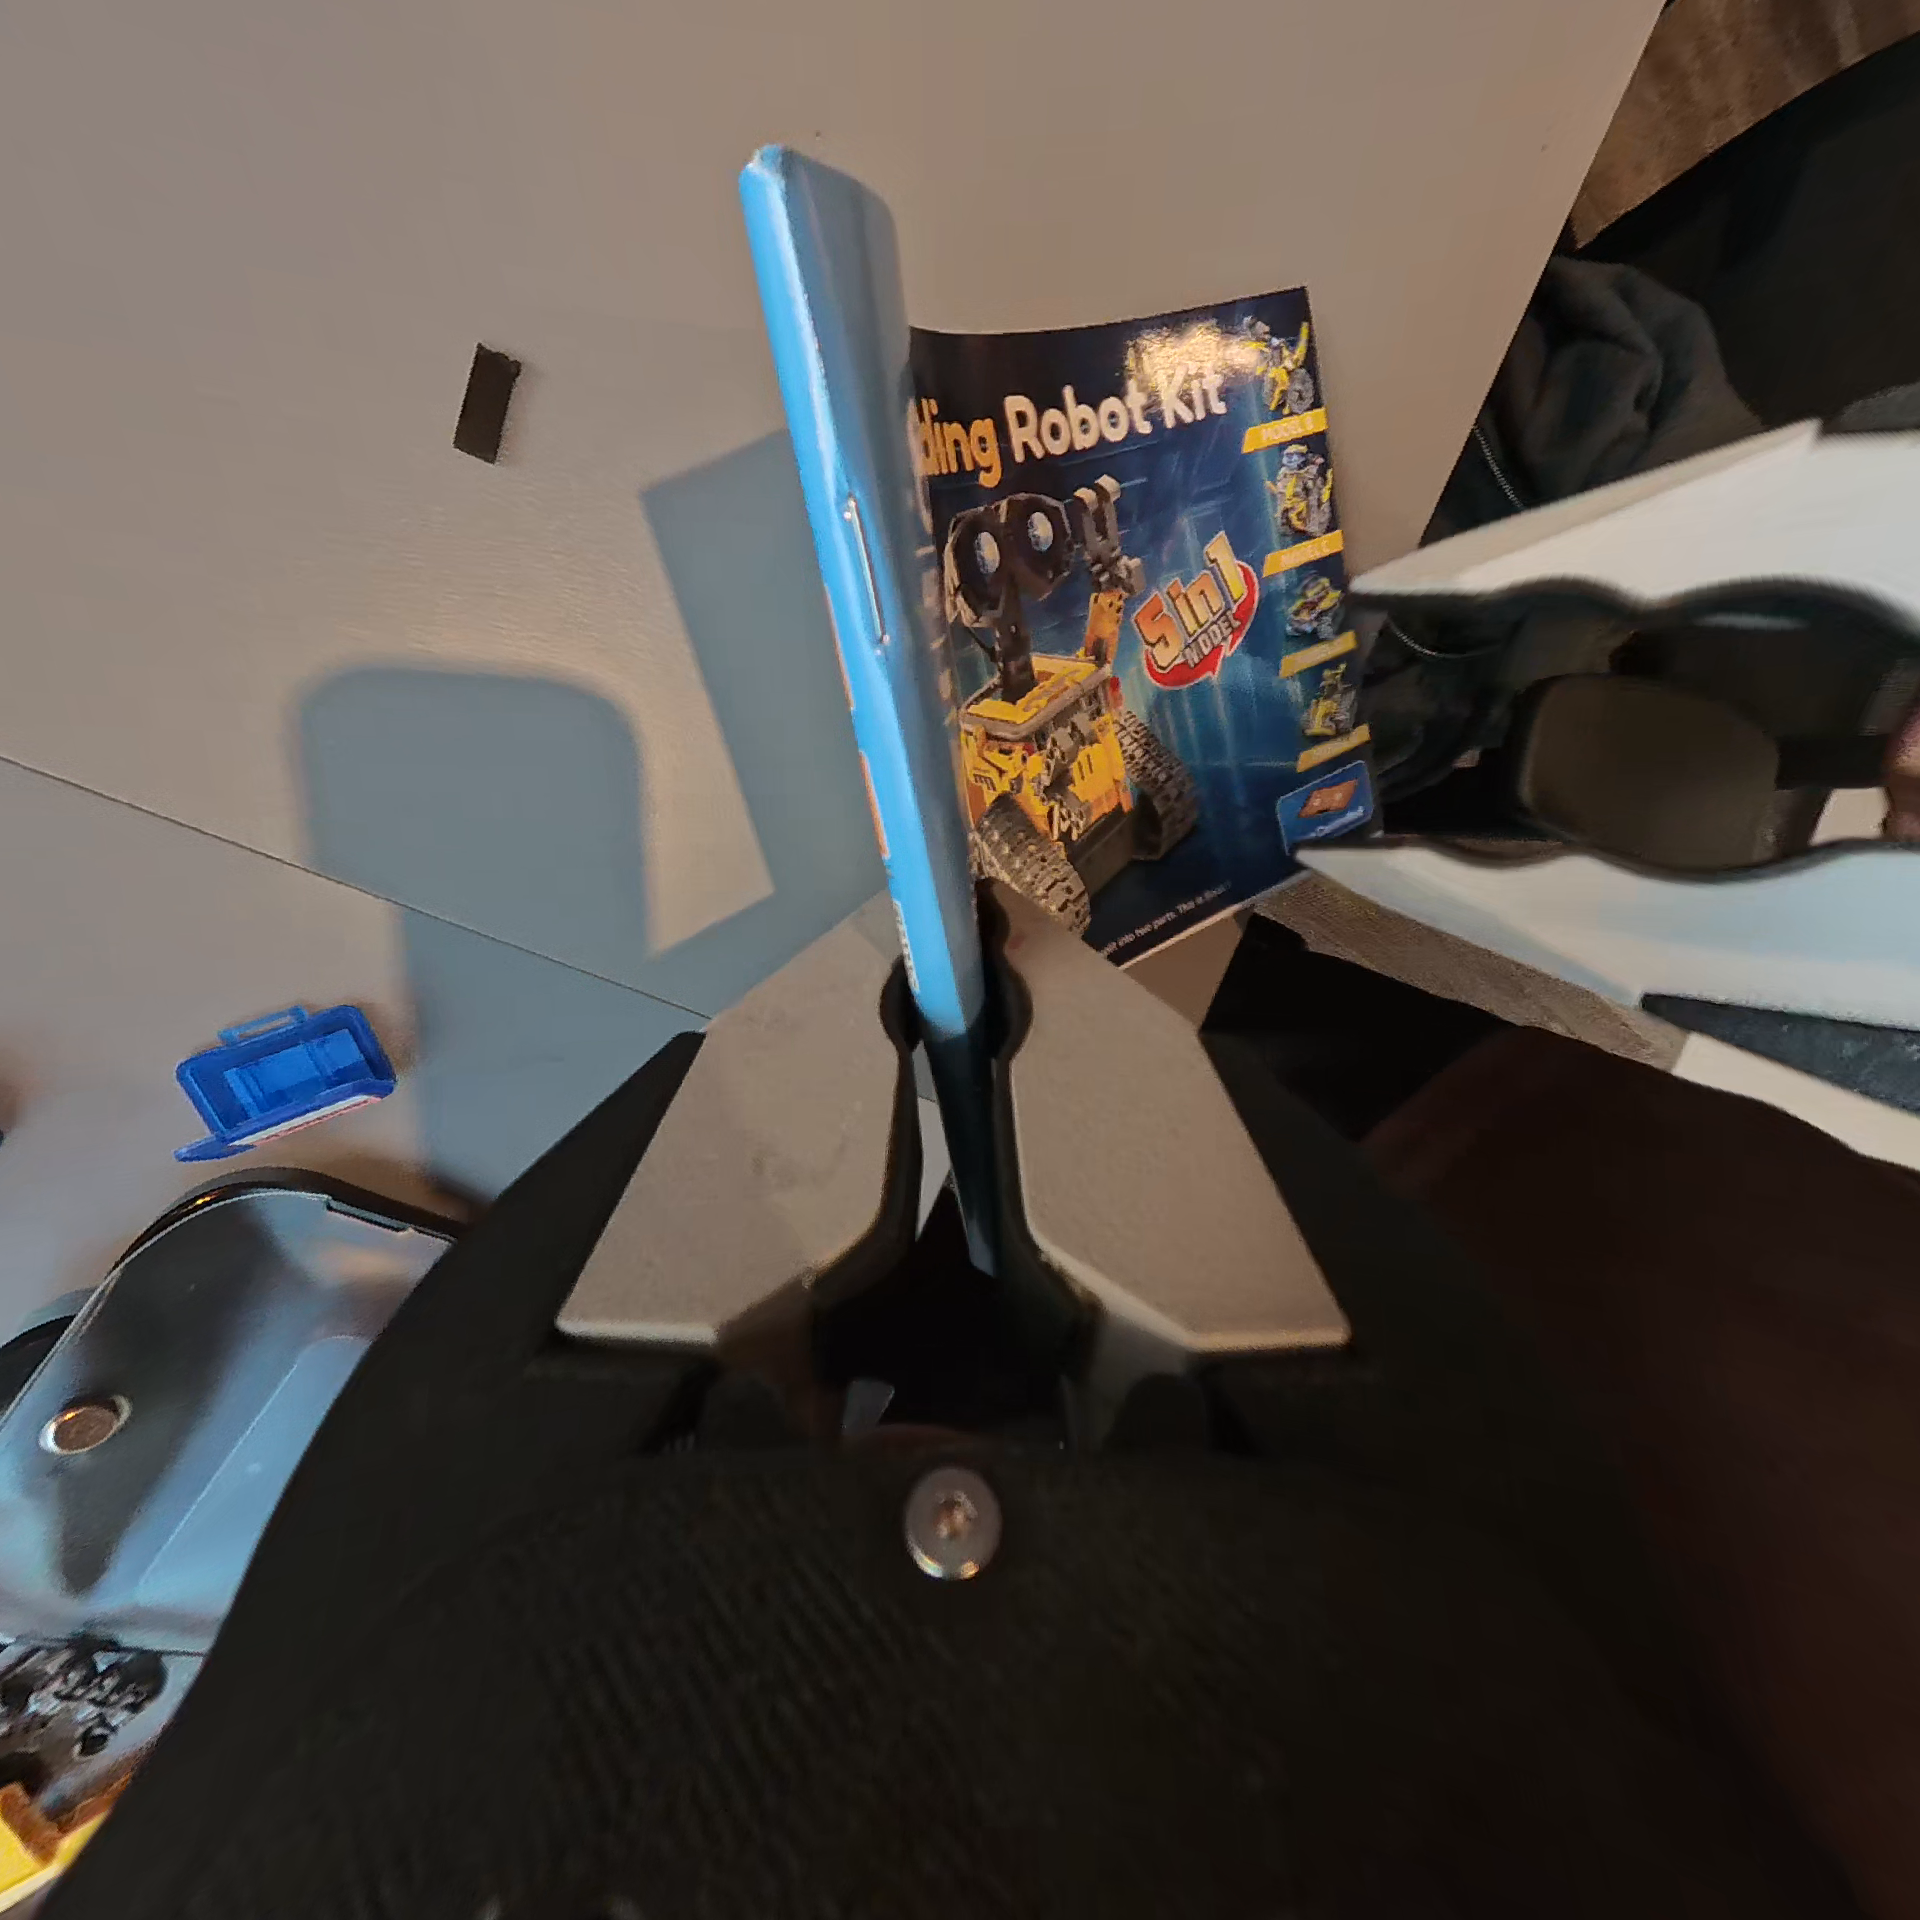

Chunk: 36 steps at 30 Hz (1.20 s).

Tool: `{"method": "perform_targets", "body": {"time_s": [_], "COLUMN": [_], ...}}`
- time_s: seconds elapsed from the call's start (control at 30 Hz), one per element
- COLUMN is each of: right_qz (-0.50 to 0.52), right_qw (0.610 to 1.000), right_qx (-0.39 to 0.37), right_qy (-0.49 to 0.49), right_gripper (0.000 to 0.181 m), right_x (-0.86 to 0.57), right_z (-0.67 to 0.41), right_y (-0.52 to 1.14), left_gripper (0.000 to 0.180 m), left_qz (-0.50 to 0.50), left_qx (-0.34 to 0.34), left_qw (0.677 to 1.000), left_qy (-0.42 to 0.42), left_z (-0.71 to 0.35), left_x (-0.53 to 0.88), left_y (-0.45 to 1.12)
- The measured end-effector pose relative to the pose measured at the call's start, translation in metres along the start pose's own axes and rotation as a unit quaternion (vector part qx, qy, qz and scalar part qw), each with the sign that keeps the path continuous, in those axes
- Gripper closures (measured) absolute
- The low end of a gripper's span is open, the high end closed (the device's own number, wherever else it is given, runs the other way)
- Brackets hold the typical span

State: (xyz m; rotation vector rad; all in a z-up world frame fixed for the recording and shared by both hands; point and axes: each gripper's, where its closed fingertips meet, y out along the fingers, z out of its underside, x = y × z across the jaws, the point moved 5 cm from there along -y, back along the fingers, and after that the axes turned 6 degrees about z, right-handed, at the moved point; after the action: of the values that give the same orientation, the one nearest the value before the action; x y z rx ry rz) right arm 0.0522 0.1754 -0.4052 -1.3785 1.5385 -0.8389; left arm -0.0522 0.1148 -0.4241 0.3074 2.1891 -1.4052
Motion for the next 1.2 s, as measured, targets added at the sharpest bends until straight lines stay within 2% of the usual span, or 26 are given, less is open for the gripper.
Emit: {"method": "perform_targets", "body": {"time_s": [0.23, 0.4, 0.8, 0.93, 1.07, 1.2], "right_qz": [0.016, -0.011, -0.033, -0.017, -0.020, -0.051], "right_qw": [1.000, 0.998, 0.999, 1.000, 0.995, 0.981], "right_qx": [-0.024, -0.057, -0.003, 0.012, 0.017, 0.036], "right_qy": [-0.006, -0.009, -0.023, 0.013, 0.101, 0.183], "right_gripper": [0.133, 0.132, 0.130, 0.130, 0.130, 0.132], "right_x": [-0.015, -0.007, 0.017, -0.003, -0.031, -0.037], "right_z": [-0.020, -0.033, 0.015, 0.033, 0.049, 0.073], "right_y": [-0.005, -0.012, 0.003, 0.005, 0.004, 0.008], "left_gripper": [0.174, 0.173, 0.174, 0.174, 0.175, 0.175], "left_qz": [-0.036, -0.061, -0.154, -0.193, -0.220, -0.221], "left_qx": [0.005, 0.017, 0.056, 0.069, 0.068, 0.059], "left_qw": [0.999, 0.995, 0.963, 0.935, 0.909, 0.910], "left_qy": [0.040, 0.081, 0.212, 0.290, 0.348, 0.345], "left_z": [0.002, 0.000, -0.022, -0.028, -0.032, -0.029], "left_x": [0.000, 0.002, 0.018, 0.012, 0.004, 0.002], "left_y": [0.000, -0.001, -0.015, -0.015, -0.014, -0.014]}}
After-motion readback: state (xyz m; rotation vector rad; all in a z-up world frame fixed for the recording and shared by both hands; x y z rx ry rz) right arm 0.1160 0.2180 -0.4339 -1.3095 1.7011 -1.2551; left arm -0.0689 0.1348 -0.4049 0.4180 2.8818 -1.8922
